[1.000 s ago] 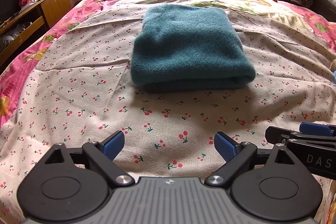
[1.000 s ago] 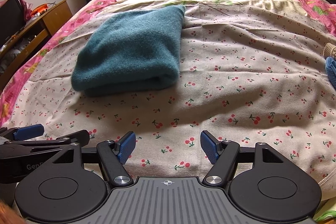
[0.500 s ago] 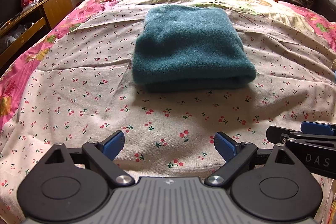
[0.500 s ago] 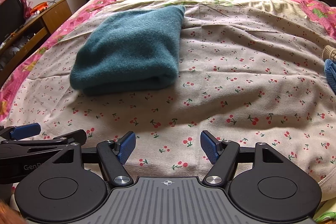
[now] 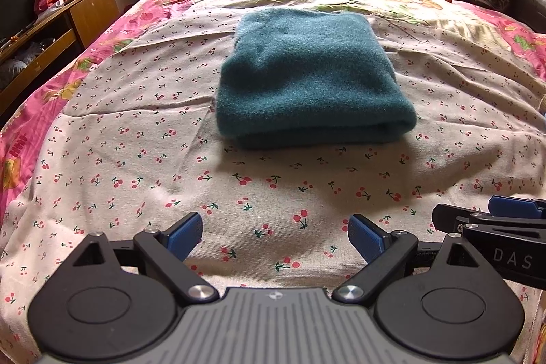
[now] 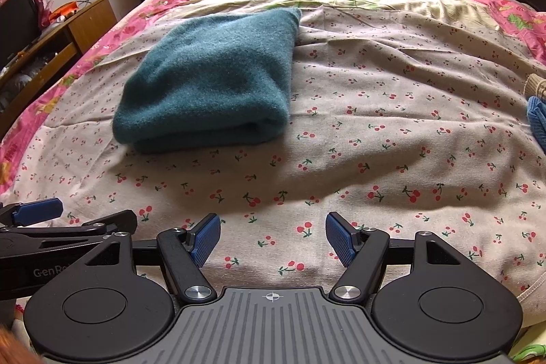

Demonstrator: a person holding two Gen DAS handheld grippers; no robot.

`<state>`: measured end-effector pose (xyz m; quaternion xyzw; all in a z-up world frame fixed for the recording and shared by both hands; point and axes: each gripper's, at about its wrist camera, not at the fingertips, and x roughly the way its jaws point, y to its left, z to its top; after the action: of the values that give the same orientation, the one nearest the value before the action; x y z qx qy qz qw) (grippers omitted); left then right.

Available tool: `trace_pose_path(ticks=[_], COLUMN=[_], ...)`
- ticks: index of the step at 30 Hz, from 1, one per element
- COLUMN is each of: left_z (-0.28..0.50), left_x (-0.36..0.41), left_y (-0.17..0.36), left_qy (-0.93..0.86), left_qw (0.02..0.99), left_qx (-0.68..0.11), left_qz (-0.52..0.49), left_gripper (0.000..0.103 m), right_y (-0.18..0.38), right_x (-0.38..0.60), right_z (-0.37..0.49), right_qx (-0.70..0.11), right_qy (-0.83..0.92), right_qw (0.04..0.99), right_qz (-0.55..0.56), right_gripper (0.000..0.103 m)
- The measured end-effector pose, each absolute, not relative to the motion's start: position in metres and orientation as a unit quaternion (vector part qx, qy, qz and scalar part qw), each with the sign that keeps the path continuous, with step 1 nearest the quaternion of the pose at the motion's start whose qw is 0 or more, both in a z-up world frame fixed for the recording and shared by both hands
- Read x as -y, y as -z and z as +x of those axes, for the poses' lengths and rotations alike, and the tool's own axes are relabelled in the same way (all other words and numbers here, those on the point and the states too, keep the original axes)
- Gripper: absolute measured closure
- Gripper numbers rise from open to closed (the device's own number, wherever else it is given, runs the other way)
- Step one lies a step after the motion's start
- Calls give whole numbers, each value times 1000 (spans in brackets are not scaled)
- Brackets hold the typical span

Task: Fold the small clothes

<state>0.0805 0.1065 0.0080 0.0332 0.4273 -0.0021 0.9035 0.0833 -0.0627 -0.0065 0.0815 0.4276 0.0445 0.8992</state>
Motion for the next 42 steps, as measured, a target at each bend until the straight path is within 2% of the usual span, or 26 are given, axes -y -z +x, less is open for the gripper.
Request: trace_pose_path(ticks=[42], left_z=[81], left_x=[-110], left_y=[-4], left_qy=[-7], left_qw=[896], left_qx=[-444], left_qz=[24], left_gripper=[2], right_y=[13], right_x=[63], right_z=[81], right_qx=[-432], right_qy=[-46], right_qw=[897], right_qz=[84], right_gripper=[34])
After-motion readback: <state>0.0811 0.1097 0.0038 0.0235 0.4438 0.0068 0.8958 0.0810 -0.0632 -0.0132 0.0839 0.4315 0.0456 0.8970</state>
